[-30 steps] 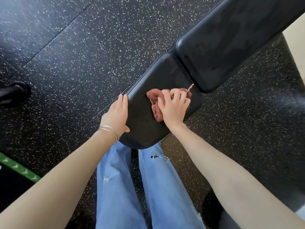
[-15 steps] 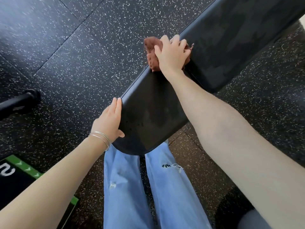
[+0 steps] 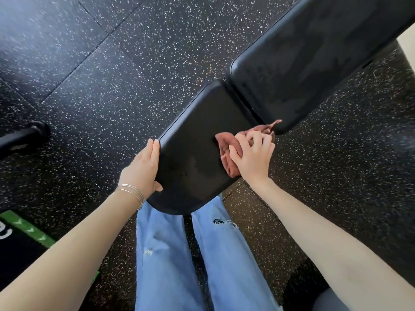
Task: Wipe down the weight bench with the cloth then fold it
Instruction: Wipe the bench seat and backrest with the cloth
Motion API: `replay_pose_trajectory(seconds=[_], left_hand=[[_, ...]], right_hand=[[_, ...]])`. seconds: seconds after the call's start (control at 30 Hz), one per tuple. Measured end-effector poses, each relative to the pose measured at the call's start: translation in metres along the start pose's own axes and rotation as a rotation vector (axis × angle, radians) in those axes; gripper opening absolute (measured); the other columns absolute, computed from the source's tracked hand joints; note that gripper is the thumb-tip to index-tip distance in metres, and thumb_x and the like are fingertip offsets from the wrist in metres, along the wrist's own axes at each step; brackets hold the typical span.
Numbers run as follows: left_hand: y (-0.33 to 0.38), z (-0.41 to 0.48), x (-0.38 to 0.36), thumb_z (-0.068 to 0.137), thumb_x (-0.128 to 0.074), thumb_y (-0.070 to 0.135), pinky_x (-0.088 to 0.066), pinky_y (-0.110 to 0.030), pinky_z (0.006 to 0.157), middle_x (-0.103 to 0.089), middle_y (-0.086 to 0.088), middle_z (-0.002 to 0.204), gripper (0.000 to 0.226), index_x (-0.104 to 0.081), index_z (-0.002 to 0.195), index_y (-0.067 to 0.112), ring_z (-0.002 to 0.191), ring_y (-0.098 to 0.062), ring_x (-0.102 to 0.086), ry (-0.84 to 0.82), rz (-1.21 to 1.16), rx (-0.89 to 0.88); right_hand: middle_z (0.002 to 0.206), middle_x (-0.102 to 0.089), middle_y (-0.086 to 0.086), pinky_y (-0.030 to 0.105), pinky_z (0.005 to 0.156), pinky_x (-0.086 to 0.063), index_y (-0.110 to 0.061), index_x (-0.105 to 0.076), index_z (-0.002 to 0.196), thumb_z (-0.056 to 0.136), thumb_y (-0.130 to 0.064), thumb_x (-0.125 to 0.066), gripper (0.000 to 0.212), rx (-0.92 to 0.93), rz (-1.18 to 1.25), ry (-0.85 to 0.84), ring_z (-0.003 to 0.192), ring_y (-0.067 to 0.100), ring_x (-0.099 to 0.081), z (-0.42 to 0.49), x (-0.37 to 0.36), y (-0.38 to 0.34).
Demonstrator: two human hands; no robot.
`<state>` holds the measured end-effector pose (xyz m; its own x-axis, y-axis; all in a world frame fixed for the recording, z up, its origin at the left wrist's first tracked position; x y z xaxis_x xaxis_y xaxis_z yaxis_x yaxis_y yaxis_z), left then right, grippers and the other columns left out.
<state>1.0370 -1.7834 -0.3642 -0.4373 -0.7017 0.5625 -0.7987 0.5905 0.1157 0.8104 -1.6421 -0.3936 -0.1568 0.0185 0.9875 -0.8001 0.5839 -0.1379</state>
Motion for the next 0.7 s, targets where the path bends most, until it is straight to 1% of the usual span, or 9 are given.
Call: replay_pose_trajectory(seconds=[0.07, 0.13, 0.23, 0.3, 0.33, 0.4, 0.53, 0.63, 0.7], left_hand=[[0.000, -0.001, -0.001, 0.070, -0.080, 0.032, -0.039, -0.040, 0.103, 0.009, -0.001, 0.158, 0.122, 0.010, 0.149, 0.009, 0.143, -0.020, -0.017, -0.006, 0.004, -0.004], [0.000, 0.000, 0.000, 0.070, -0.080, 0.031, -0.040, -0.040, 0.103, 0.008, -0.001, 0.158, 0.121, 0.009, 0.149, 0.009, 0.143, -0.019, -0.017, -0.005, 0.002, -0.011], [0.000, 0.000, 0.000, 0.070, -0.080, 0.030, -0.041, -0.041, 0.101, 0.008, -0.001, 0.158, 0.121, 0.010, 0.149, 0.010, 0.143, -0.019, -0.016, 0.006, 0.005, 0.010], [0.001, 0.000, -0.002, 0.070, -0.080, 0.032, -0.042, -0.039, 0.100, 0.009, 0.000, 0.158, 0.122, 0.011, 0.149, 0.011, 0.144, -0.018, -0.015, 0.011, 0.027, 0.031], [0.002, 0.000, -0.003, 0.071, -0.080, 0.032, -0.042, -0.038, 0.099, 0.010, 0.000, 0.158, 0.122, 0.012, 0.149, 0.011, 0.144, -0.018, -0.014, 0.012, 0.036, 0.039], [0.002, 0.001, -0.004, 0.071, -0.079, 0.032, -0.042, -0.037, 0.099, 0.010, 0.000, 0.158, 0.122, 0.012, 0.149, 0.011, 0.144, -0.017, -0.014, 0.011, 0.039, 0.039], [0.001, 0.001, -0.003, 0.071, -0.079, 0.032, -0.044, -0.040, 0.097, 0.010, 0.000, 0.158, 0.121, 0.012, 0.149, 0.011, 0.143, -0.018, -0.015, 0.013, 0.033, 0.038], [0.000, 0.000, -0.005, 0.071, -0.079, 0.033, -0.045, -0.042, 0.097, 0.010, 0.001, 0.158, 0.121, 0.011, 0.149, 0.011, 0.143, -0.019, -0.017, 0.011, 0.043, 0.045], [0.000, 0.000, -0.004, 0.070, -0.080, 0.031, -0.045, -0.044, 0.096, 0.008, 0.000, 0.159, 0.121, 0.010, 0.149, 0.011, 0.142, -0.021, -0.018, 0.010, 0.039, 0.038]], right_hand=[[0.091, -0.059, 0.011, 0.040, 0.066, -0.041, -0.020, -0.063, 0.094, 0.088, -0.040, -0.055, 0.022, 0.019, -0.027, 0.010, 0.083, 0.036, -0.055, -0.002, 0.001, -0.002], [0.093, -0.060, 0.011, 0.040, 0.067, -0.041, -0.020, -0.062, 0.094, 0.090, -0.042, -0.051, 0.025, 0.001, -0.050, -0.009, 0.085, 0.034, -0.055, 0.023, 0.001, -0.013], [0.104, -0.056, 0.008, 0.042, 0.074, -0.036, -0.023, -0.059, 0.105, 0.092, -0.049, -0.039, 0.035, -0.122, -0.039, -0.087, 0.096, 0.033, -0.051, 0.090, -0.008, -0.037], [0.114, -0.053, 0.007, 0.043, 0.081, -0.035, -0.025, -0.054, 0.114, 0.093, -0.052, -0.037, 0.038, -0.174, -0.020, -0.147, 0.104, 0.033, -0.047, 0.141, -0.019, -0.053], [0.117, -0.052, 0.007, 0.044, 0.083, -0.036, -0.025, -0.052, 0.116, 0.093, -0.052, -0.037, 0.038, -0.166, -0.012, -0.184, 0.107, 0.033, -0.047, 0.160, -0.024, -0.058], [0.117, -0.053, 0.007, 0.044, 0.085, -0.037, -0.023, -0.052, 0.116, 0.093, -0.051, -0.038, 0.039, -0.088, -0.018, -0.238, 0.107, 0.034, -0.048, 0.177, -0.030, -0.060], [0.103, -0.058, 0.011, 0.043, 0.081, -0.039, -0.020, -0.059, 0.112, 0.089, -0.050, -0.038, 0.043, 0.080, 0.031, -0.162, 0.094, 0.034, -0.053, 0.138, -0.017, -0.025], [0.092, -0.059, 0.015, 0.044, 0.074, -0.044, -0.014, -0.064, 0.104, 0.087, -0.042, -0.047, 0.037, 0.075, 0.068, -0.115, 0.085, 0.036, -0.056, 0.080, -0.010, 0.023], [0.091, -0.058, 0.014, 0.044, 0.073, -0.044, -0.013, -0.064, 0.102, 0.087, -0.041, -0.046, 0.036, 0.025, 0.053, -0.152, 0.084, 0.036, -0.056, 0.042, -0.009, 0.055]])
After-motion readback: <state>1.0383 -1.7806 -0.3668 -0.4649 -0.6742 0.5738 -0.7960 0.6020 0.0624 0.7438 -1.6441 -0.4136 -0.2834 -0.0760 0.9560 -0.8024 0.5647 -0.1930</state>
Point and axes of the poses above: each hand's wrist, its own z-axis towards the middle knuckle, its own x-axis out of the back of the hand, y = z × x, the point moved 5 cm from there along z, towards the middle knuckle
